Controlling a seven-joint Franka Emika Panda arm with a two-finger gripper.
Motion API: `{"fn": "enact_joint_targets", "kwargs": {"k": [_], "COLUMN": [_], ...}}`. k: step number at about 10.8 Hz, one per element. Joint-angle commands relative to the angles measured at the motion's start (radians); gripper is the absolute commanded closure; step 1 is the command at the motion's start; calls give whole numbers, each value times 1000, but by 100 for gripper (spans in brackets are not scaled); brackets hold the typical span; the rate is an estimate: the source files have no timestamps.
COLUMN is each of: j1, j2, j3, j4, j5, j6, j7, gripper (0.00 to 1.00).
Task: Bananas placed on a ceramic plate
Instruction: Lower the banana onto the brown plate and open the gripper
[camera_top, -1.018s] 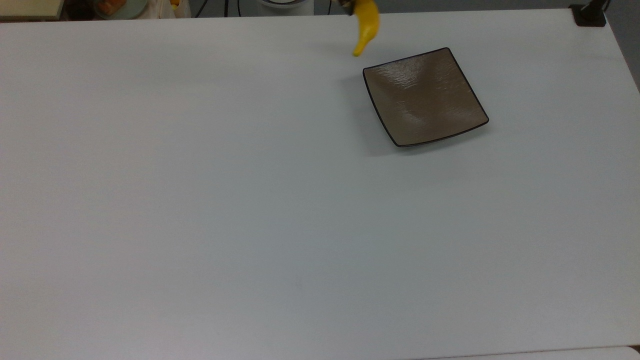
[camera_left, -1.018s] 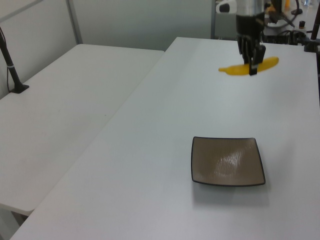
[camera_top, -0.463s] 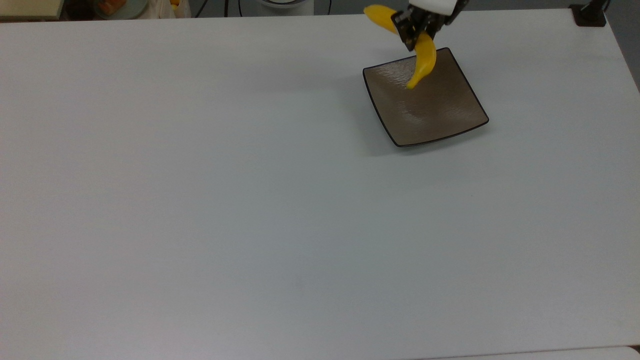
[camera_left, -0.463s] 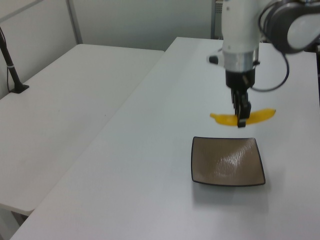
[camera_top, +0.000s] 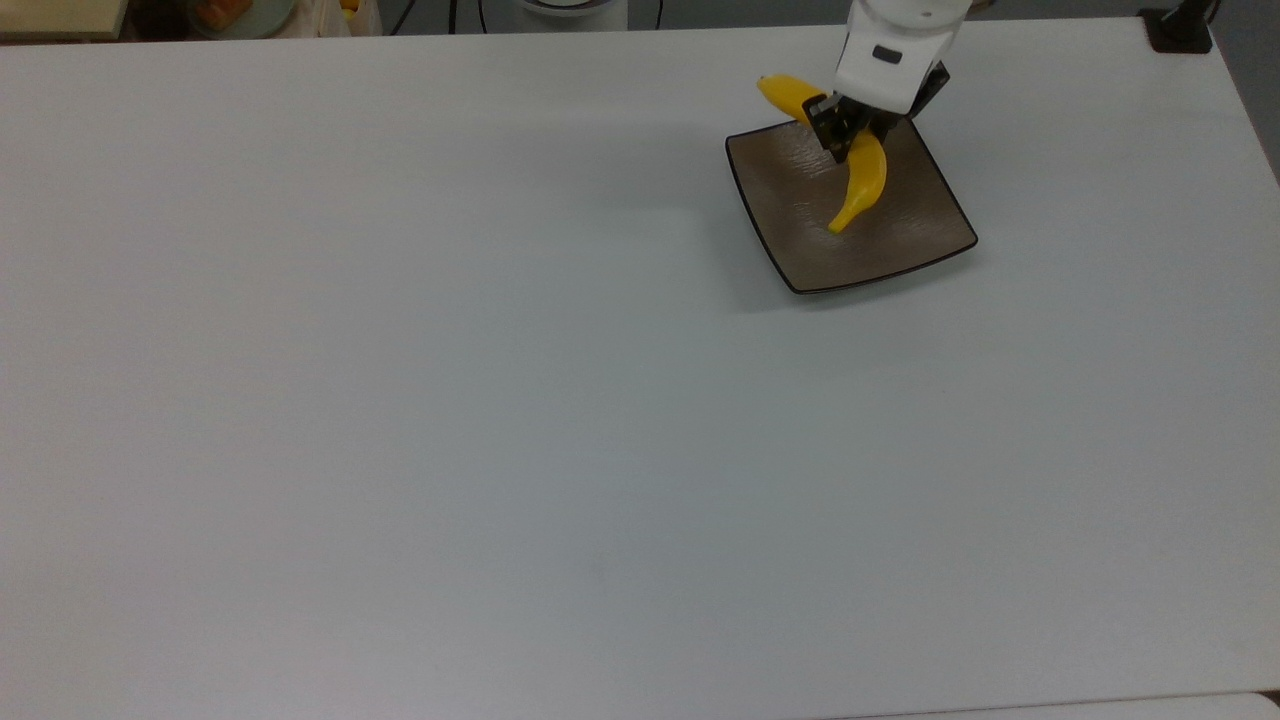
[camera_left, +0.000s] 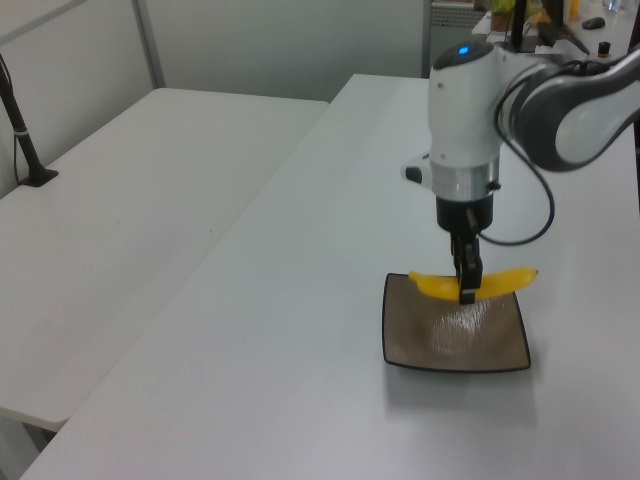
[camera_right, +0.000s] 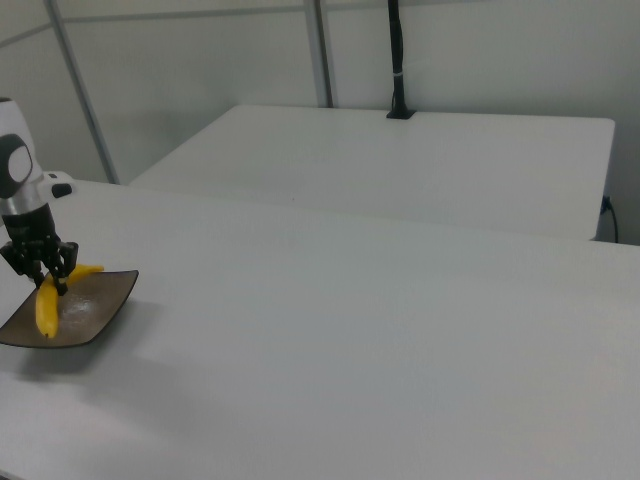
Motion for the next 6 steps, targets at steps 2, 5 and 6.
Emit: {"fn": "enact_joint_targets", "kwargs": {"k": [2,5,6], "j1": [17,17,17], "j2": [47,55,55], "j3": [-3,-3,-3], "j4": [-21,-18,-18], "j5": [-35,-35,-35], "j6": [100,105,104], "j7": [42,42,42], "gripper": [95,55,36]}}
